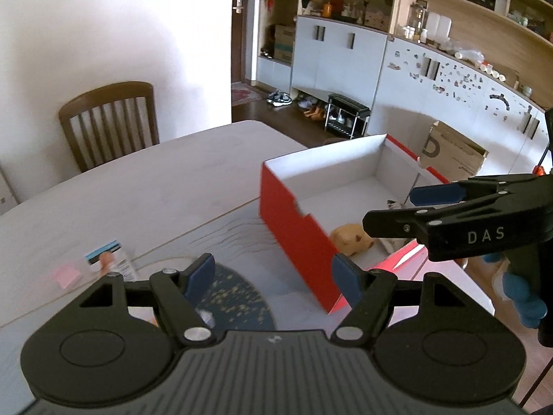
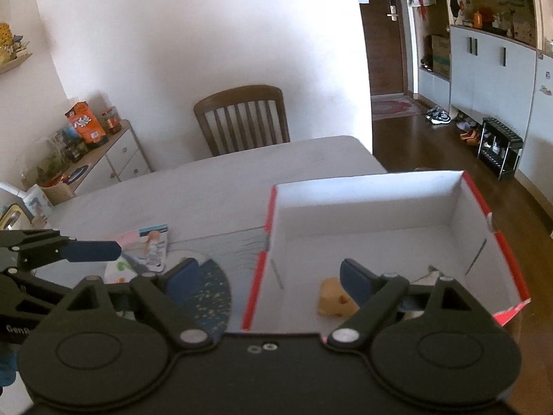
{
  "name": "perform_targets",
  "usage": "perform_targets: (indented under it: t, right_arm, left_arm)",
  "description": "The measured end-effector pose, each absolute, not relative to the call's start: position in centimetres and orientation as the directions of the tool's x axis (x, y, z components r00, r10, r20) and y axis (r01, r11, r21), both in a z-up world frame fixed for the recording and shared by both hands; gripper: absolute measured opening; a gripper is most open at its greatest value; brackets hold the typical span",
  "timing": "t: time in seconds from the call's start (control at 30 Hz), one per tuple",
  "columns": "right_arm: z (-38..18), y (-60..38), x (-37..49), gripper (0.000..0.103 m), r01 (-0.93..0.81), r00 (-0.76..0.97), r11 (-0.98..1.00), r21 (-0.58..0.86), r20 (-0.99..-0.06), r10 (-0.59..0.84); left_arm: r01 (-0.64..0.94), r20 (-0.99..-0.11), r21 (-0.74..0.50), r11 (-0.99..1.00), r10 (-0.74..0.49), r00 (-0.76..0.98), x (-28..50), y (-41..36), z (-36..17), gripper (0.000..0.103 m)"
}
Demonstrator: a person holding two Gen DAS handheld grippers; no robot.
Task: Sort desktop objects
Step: 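Withdraw both tools from the box back over the table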
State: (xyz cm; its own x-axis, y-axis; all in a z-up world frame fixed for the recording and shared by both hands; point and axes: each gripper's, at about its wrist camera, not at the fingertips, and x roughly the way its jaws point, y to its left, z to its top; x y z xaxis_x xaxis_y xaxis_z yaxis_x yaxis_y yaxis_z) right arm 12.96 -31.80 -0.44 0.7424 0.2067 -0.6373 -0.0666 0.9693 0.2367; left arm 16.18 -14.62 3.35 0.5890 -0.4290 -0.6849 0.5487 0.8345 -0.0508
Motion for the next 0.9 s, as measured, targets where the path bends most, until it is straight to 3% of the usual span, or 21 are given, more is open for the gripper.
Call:
perform_targets:
  t: [0.3,0.4,0.9]
  right_arm:
    - [-0.4,-27.4,12.2,0.089,-0.099,0.734,0.969,0.227,-0.641,0.225]
    - [-0.6,-26.1,12.0,0.089,-0.107,0.727,0.968,0.227,-0.646,0.232]
    - [-1.2,-20.3,10.6,0.093,-0.150,0.702,0.964,0.221,-0.663,0.261]
  left_arm:
    - [0.515,-0.681,-0.044,0.856,-0.403,0.612,14.6,-10.2,2.9,0.074]
    - [0.510,-0.681,-0.052,0.859,-0.404,0.611,14.2,-8.8,2.6,0.080]
    - [0.480,-0.681,-0.090,0.873,-0.406,0.610,12.6,-2.9,1.0,0.087]
